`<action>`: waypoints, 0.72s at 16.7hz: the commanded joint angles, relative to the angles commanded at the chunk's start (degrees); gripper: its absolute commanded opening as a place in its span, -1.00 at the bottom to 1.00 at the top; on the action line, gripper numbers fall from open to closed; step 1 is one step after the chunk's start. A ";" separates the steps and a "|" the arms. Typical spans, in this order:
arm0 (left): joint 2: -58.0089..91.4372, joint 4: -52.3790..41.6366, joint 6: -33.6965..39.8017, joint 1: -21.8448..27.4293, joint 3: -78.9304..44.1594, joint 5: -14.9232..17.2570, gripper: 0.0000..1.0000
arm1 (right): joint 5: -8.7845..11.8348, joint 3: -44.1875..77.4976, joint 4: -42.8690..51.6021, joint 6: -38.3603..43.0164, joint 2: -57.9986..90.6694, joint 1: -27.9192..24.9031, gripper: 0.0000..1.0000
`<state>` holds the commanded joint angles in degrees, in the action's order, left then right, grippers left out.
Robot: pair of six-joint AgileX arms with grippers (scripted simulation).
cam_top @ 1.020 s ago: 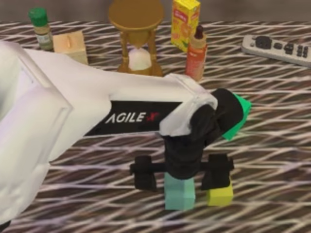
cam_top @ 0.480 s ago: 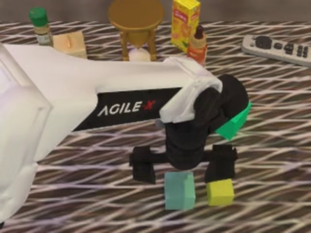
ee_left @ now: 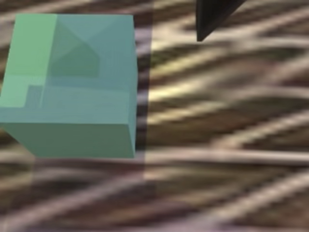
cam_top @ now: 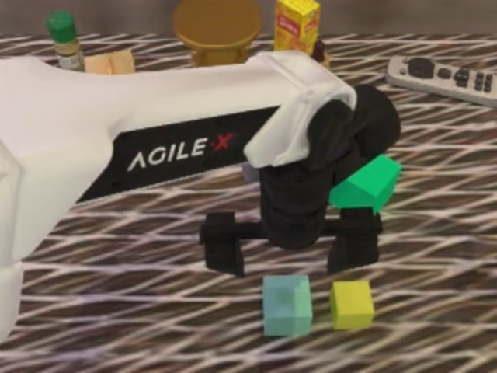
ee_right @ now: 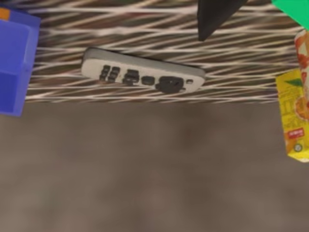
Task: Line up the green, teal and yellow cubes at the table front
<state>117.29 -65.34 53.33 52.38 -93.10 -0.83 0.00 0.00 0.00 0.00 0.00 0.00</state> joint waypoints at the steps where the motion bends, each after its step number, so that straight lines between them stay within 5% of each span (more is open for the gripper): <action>1: 0.00 0.00 0.00 0.00 0.00 0.00 1.00 | 0.00 0.00 0.00 0.00 0.00 0.00 1.00; 6: -8.67 5.13 -2.91 -4.62 7.20 -0.10 1.00 | 0.30 8.70 6.04 -2.28 8.64 -2.26 1.00; 12: -33.91 18.79 -13.04 -16.65 28.32 -0.25 1.00 | 0.11 35.86 23.60 -8.73 38.12 -7.65 1.00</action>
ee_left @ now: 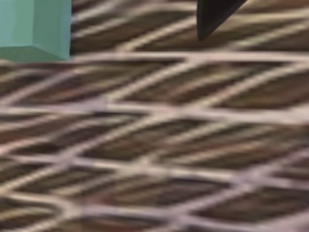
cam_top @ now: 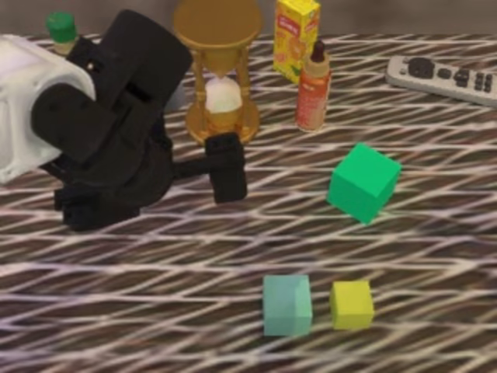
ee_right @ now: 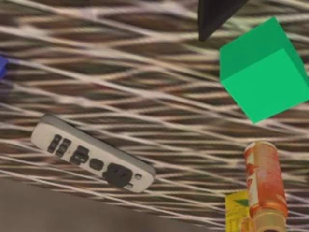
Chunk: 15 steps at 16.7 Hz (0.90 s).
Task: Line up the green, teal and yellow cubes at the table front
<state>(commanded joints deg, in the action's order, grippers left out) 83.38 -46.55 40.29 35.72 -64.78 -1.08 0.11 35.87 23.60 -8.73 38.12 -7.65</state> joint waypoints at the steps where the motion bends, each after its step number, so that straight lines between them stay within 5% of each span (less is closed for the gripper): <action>1: -5.17 2.82 -2.28 -2.41 4.34 -0.01 1.00 | -0.07 5.53 3.65 -1.32 6.67 -1.06 1.00; 10: -53.92 30.02 -25.23 -24.57 43.59 0.29 1.00 | -0.51 53.38 35.71 -12.75 66.80 -10.51 1.00; 15: -75.05 41.76 -35.78 -33.44 58.90 0.74 1.00 | -0.44 72.95 47.04 -17.08 87.41 -14.24 1.00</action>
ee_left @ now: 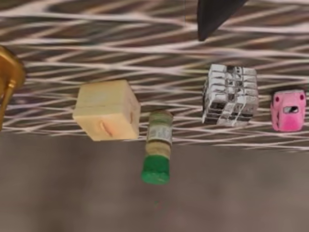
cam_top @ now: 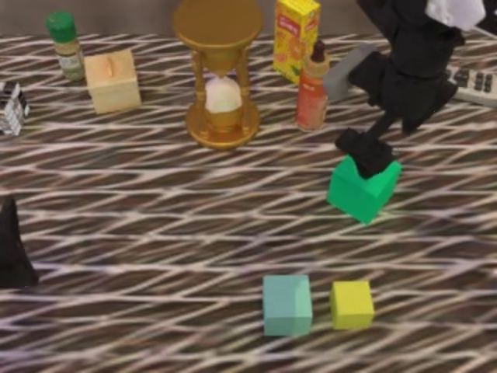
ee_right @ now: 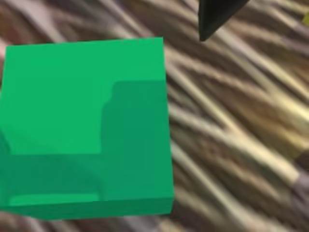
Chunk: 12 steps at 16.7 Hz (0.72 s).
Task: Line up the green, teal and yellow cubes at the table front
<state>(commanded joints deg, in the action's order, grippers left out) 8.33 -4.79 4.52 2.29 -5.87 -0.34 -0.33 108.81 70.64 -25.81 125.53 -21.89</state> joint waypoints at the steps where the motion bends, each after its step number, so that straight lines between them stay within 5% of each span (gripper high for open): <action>1: -2.86 1.62 -1.51 -1.18 2.02 0.10 1.00 | 0.03 2.68 1.38 -0.58 2.40 -0.50 1.00; 12: -8.33 4.79 -4.52 -3.43 5.88 0.34 1.00 | 0.09 5.55 1.45 -1.74 6.98 -1.35 1.00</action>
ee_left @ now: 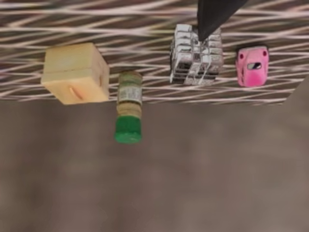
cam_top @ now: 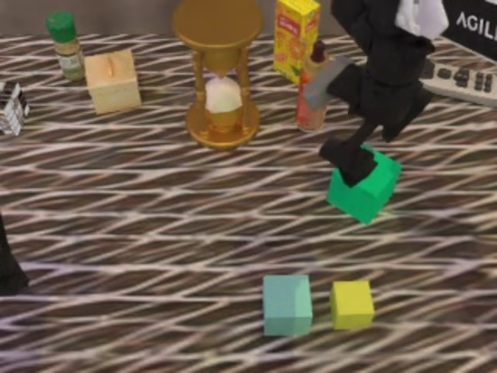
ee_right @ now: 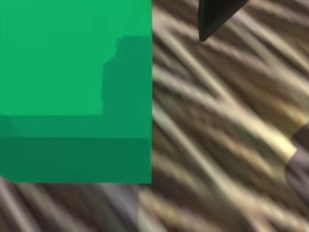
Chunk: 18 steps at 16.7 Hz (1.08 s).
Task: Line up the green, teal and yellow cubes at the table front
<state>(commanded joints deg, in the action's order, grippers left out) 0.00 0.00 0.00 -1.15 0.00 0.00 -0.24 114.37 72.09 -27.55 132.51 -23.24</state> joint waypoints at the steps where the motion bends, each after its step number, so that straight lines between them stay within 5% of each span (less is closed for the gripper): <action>1: 0.00 0.00 0.00 0.00 0.00 0.00 1.00 | 0.00 -1.48 -1.95 0.00 0.43 -0.05 1.00; 6: 0.00 0.00 0.00 0.00 0.00 0.00 1.00 | -0.04 -9.81 -13.72 0.19 3.32 -0.17 1.00; 11: 0.00 0.00 0.00 0.00 0.00 0.00 1.00 | -0.04 -11.13 -15.22 0.20 3.85 -0.20 1.00; 18: 0.00 0.00 0.00 0.00 0.00 0.00 1.00 | -0.04 -11.13 -15.22 0.20 3.85 -0.20 -0.06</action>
<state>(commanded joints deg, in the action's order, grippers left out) 0.00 0.00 0.00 -1.15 0.00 0.00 -0.28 103.24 56.88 -27.35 136.36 -23.44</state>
